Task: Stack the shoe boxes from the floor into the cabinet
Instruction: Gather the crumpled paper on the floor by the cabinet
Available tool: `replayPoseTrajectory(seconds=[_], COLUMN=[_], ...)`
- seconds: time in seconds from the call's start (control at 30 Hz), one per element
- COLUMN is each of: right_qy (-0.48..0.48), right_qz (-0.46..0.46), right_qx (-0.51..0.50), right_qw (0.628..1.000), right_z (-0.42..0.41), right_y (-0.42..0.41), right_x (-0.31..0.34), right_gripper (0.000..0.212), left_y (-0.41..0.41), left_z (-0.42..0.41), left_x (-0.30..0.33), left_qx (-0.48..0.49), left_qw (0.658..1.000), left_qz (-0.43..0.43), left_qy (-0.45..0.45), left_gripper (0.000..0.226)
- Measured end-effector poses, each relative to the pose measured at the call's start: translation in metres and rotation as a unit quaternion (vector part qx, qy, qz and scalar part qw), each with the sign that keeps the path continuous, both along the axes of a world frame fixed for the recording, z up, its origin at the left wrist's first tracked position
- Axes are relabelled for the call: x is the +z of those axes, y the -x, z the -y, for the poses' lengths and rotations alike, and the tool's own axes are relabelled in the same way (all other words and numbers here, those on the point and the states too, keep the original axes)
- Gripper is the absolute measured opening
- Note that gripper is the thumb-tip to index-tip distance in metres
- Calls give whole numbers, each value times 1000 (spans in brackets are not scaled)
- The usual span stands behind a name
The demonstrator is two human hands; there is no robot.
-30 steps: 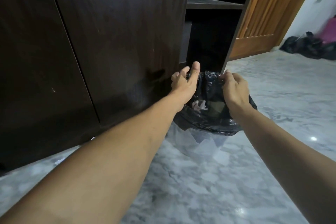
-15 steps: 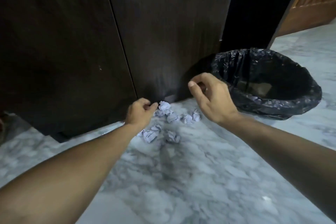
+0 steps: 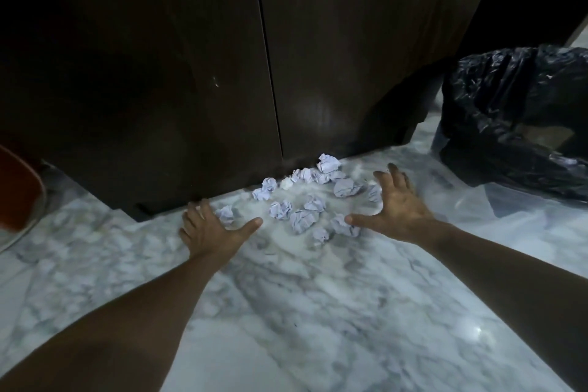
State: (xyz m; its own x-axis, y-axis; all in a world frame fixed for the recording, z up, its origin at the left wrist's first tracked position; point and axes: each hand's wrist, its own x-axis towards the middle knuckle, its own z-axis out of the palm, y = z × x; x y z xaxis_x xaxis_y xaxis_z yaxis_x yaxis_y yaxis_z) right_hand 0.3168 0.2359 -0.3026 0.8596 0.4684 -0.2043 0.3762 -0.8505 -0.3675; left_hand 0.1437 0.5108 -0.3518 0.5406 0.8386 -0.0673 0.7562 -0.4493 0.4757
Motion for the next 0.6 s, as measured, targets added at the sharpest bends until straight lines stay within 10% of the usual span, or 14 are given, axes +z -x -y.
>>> replayPoseTrajectory(seconds=[0.3,0.6], right_qy=[8,-43], right_qz=[-39,26], right_qx=[-1,76], right_qw=[999,996], right_z=[-5,-23], right_y=[-21,-10], right_x=[-33,-39], right_gripper=[138,96], left_y=[-18,-52], left_z=[24,46], left_x=[-20,-20], left_qx=[-178,-300], left_qw=[983,952], left_qz=[31,19], left_qy=[15,-61], left_gripper=[134,100])
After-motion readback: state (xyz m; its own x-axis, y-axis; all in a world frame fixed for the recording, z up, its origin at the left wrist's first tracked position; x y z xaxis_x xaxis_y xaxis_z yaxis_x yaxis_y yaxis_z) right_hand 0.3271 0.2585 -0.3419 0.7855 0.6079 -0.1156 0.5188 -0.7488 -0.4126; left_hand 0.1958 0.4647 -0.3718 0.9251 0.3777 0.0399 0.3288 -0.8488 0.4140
